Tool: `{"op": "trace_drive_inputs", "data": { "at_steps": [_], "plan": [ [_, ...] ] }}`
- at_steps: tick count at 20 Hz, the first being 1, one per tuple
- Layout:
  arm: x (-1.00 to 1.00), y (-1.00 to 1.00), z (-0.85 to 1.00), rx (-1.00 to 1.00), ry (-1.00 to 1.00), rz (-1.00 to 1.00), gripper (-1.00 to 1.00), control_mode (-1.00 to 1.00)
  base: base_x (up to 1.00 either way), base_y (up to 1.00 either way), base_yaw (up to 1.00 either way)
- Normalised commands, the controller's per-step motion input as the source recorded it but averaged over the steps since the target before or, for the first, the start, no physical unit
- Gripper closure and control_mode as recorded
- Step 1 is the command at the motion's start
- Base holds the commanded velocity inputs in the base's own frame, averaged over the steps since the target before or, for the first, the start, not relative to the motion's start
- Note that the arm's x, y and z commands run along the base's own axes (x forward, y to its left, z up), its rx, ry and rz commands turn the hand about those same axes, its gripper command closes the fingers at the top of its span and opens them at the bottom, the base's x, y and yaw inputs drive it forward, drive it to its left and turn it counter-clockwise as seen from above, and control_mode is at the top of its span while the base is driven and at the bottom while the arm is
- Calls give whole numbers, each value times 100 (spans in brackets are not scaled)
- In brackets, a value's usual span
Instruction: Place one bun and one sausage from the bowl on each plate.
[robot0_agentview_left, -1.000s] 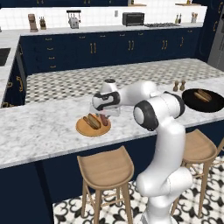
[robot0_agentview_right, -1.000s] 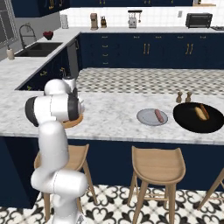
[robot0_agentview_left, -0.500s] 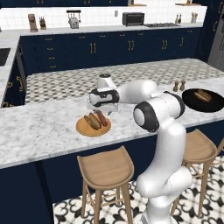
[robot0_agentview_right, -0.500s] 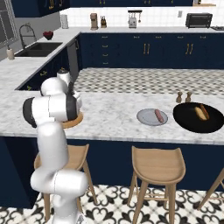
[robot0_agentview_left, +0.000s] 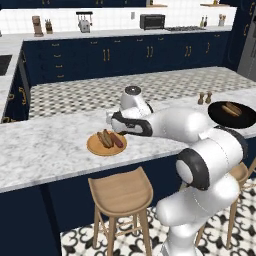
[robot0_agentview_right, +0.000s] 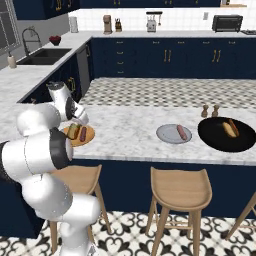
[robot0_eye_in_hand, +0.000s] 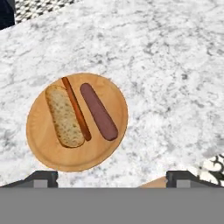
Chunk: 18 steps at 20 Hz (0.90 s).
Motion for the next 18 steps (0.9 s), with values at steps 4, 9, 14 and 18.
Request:
{"op": "trace_drive_inputs", "data": {
  "at_steps": [4,9,14,18],
  "plan": [
    [-100,-29,68,-1,-10,7,-100,-100,0,0,0],
    [-80,-3,5,-7,0,9,-100,100,-20,-12,1],
    [0,0,0,0,0,0,-100,100,-33,-100,-3],
    [0,0,0,0,0,0,-100,100,10,-100,-3]
  ]
}}
